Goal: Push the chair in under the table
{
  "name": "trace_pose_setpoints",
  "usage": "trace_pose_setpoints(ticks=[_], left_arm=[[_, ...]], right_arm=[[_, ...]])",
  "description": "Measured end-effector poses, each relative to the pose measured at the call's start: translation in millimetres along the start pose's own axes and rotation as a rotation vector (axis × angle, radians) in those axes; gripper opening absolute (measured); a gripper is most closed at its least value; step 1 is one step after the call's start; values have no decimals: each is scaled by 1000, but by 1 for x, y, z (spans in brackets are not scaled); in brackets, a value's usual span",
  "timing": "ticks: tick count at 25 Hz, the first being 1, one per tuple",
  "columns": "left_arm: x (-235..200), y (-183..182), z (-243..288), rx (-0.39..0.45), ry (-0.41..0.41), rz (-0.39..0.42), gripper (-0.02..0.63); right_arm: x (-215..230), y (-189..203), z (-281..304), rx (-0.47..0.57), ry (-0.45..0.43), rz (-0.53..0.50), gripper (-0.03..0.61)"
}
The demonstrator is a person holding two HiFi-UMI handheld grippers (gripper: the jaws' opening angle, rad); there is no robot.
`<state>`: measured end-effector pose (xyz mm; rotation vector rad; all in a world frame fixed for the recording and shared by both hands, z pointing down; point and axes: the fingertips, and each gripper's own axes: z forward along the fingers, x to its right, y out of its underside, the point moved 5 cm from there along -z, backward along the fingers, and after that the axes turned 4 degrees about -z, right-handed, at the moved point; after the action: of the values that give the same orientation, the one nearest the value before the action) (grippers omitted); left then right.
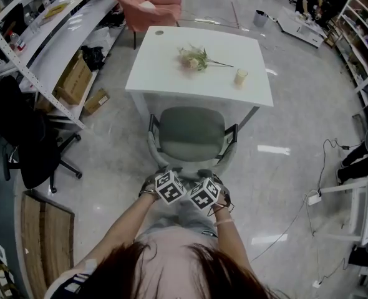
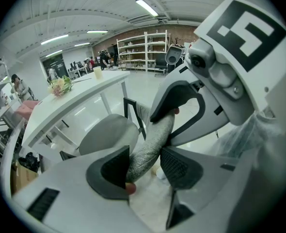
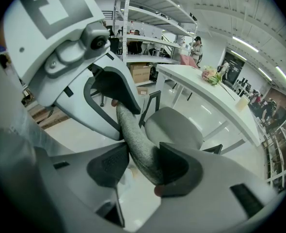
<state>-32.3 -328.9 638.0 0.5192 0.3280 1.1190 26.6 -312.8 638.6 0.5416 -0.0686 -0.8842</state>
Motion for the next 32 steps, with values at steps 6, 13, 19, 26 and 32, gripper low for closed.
trace_pose_setpoints(ticks=[6, 13, 19, 26, 32], left_arm=[[-12, -6, 2, -3, 0, -5, 201], [-21, -12, 10, -9, 1, -10, 202], [-32, -18, 12, -13, 0, -14, 201], [-45, -27, 14, -15, 5, -16, 201], [-55, -33, 18, -18, 0, -18, 201]], right_arm=[[11, -7, 4, 3, 1, -4, 199], [23, -8, 10, 9, 4, -10, 199], [32, -14, 14, 11, 3, -13, 199], [46, -21, 17, 17, 2, -21, 199], [57, -25, 21, 23, 5, -26, 199]])
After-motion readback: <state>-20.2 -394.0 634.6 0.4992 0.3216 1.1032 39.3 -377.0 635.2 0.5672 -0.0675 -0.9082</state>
